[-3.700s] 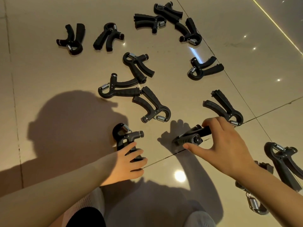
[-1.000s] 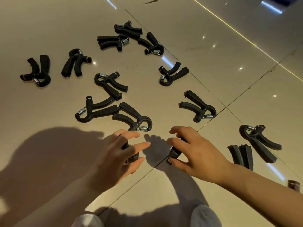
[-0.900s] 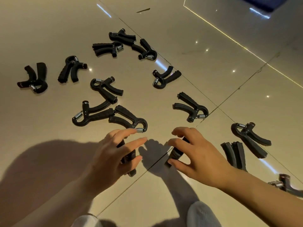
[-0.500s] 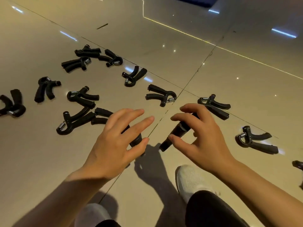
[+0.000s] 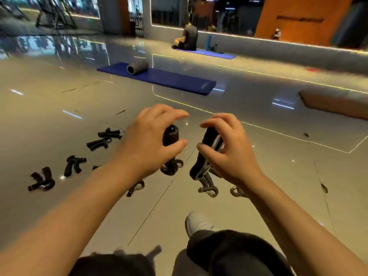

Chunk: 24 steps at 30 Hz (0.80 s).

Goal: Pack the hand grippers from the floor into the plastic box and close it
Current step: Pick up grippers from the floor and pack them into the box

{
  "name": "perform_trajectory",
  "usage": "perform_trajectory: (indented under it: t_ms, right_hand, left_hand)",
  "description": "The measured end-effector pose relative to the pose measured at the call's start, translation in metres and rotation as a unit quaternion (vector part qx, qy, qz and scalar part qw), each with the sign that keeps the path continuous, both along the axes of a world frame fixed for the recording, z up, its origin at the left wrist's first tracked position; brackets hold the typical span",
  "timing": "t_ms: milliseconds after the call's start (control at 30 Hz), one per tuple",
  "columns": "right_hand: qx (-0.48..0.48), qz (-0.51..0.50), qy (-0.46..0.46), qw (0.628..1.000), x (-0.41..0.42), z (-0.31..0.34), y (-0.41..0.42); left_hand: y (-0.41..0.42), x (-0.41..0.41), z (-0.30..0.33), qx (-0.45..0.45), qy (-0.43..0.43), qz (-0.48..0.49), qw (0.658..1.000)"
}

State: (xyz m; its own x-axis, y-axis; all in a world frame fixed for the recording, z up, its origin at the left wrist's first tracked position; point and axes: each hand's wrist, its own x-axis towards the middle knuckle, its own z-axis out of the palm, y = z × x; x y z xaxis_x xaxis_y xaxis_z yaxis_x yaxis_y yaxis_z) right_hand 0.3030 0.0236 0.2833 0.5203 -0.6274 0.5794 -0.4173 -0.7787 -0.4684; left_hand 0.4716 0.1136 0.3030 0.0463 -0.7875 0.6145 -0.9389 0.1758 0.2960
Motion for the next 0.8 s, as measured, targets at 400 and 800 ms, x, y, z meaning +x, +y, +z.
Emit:
perform_trajectory:
  t_ms: [400,800]
  right_hand:
    - [-0.043,0.012,0.024,0.999,-0.044,0.046,0.083]
    - [0.069,-0.271,0.032,0.959,-0.202,-0.065,0.041]
  left_hand:
    - [0.079,-0.035,-0.025,-0.020,-0.013,0.069,0.997]
    - [-0.016,-0.122,-0.037,0.093,-0.034,-0.093,0.991]
